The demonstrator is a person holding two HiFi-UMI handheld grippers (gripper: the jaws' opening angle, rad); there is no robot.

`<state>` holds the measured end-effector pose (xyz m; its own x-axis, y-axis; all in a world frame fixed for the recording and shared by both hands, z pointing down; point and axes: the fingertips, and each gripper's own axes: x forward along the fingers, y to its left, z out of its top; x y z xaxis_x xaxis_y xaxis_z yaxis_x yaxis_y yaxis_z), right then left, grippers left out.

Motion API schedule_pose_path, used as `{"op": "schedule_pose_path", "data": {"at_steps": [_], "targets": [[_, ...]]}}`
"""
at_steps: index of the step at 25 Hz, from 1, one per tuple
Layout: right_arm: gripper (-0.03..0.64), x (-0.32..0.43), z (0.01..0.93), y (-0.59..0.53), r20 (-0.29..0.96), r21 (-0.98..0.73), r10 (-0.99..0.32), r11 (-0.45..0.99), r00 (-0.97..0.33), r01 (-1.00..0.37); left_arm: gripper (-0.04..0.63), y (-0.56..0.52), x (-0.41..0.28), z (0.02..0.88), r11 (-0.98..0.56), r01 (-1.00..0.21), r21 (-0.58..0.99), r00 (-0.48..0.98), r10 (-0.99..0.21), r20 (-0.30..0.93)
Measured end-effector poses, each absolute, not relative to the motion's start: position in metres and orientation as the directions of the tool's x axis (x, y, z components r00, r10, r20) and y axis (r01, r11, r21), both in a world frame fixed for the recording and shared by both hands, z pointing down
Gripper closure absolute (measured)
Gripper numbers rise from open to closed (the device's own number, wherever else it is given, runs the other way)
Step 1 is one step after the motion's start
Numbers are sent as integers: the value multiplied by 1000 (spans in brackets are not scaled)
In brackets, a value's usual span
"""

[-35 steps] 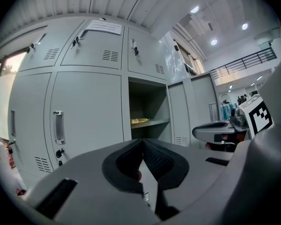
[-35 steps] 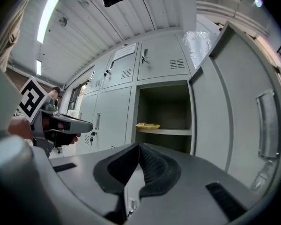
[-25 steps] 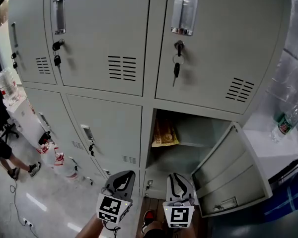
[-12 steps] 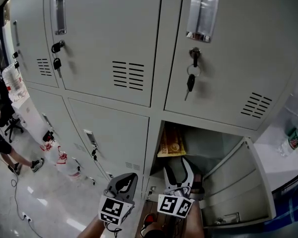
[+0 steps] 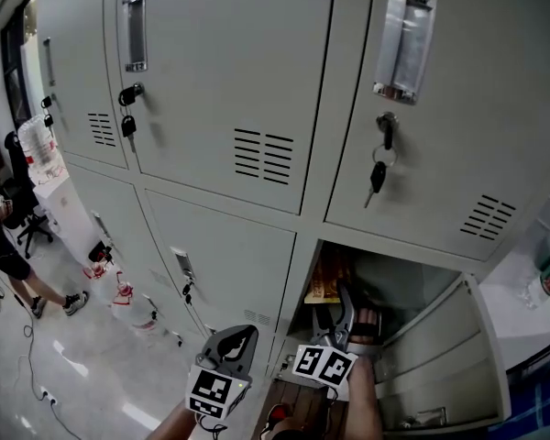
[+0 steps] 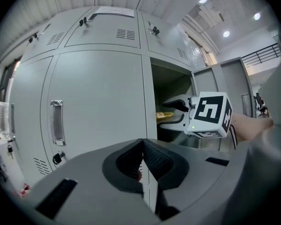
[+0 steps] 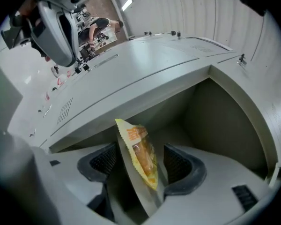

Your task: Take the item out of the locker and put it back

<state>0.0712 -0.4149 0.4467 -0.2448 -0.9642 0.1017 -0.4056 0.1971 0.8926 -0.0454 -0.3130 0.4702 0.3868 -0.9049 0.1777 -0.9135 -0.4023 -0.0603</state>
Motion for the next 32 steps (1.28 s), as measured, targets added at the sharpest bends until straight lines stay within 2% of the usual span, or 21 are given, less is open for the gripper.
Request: {"op": "schedule_pose_path", "data": {"at_steps": [6,10,19,21,22,28,32], "targets": [[308,66,452,-428,137,912,-962,215,-236,-348,574,-317,-51,469,-391,-919,-55,377,-910,172],[407,64,461,-428,171,925,-961,233,-219,-300,574,-317,-52,470,-395,-917,-54,381,-908,174],[437,64,462,-424,179,939,-965,226,-194,-259,574,-316,-56,467,-398,-916,-53,385,-907,171],[459,67,458,-420,166,941,-969,211,-184,-266,574,-312,-57,466,-400,-915,-53,386,-907,170],[502,68,456,-417,160,940,-971,206,-180,-273,574,-311,-58,466,-401,-915,-53,387,-906,169],[525,81,446,-403,141,928,-978,185,-154,-323,574,-301,-57,458,-416,-908,-50,404,-901,157],[532,89,427,-385,88,886,-984,147,-152,-439,574,-289,-54,448,-436,-898,-56,424,-893,151]]}}
